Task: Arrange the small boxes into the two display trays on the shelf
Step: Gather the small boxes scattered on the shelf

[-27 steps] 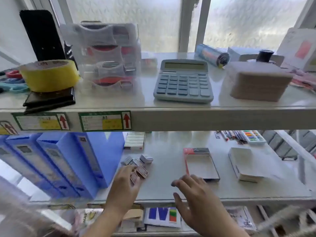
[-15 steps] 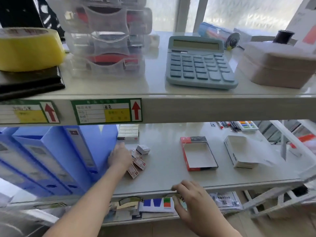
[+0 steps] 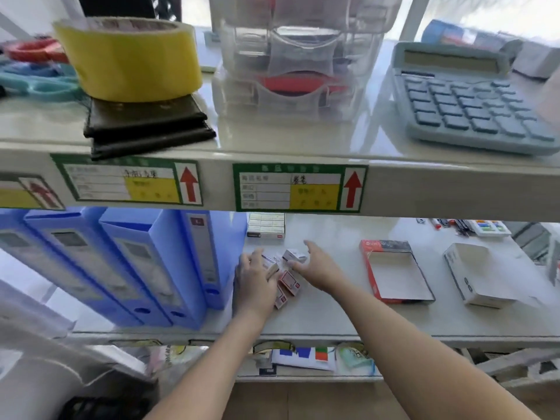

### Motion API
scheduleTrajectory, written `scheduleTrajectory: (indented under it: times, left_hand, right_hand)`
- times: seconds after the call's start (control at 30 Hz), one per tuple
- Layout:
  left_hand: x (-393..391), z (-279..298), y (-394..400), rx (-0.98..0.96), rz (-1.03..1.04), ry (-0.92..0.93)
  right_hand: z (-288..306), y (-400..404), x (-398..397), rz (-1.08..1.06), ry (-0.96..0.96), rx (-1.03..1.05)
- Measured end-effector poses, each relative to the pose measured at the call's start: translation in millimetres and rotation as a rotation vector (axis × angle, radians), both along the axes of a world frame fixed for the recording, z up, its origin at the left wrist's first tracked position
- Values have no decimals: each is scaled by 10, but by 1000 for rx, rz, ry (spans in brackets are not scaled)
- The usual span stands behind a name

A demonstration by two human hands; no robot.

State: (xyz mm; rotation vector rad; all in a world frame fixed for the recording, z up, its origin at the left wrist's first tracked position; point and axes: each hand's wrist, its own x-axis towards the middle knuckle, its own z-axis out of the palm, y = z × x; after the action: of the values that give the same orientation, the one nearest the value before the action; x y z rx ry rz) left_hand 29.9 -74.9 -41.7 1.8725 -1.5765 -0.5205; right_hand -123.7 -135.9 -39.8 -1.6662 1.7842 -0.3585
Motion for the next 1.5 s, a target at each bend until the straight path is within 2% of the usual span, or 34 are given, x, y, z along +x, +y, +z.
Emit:
scheduleTrajectory:
  times: [0.23, 0.37, 0.43, 0.57, 0.67, 0.77, 0.97, 1.13, 1.5]
  left_hand:
    - [51, -5, 254, 30, 59, -39]
    - [-136, 54, 299, -31, 6, -45]
    - [-359, 120, 299, -68, 4, -22]
    - [-1018, 212, 242, -163, -81, 15]
    - [-1651, 238, 214, -180, -237, 77]
    - [-2301, 278, 171, -197, -385, 113]
    - [-3305, 278, -2, -101, -583, 99]
    - [-3564, 166, -55, -73, -608, 73]
    - [-3674, 69, -342, 72, -818, -341]
  right_hand:
    - [-76, -33, -51, -89, -243, -72]
    - [118, 186, -634, -147, -334, -232]
    - [218, 313, -1208, -212, -279, -366]
    - [362, 564, -2548, -391, 1, -570]
    - [340, 720, -3343, -464, 156, -536]
    - [219, 812, -3745, -407, 235, -443]
    - [91, 923, -3872, -327, 119, -387]
    - [42, 1022, -3694, -236, 72, -391]
    - [45, 1008, -3631, -196, 168, -340]
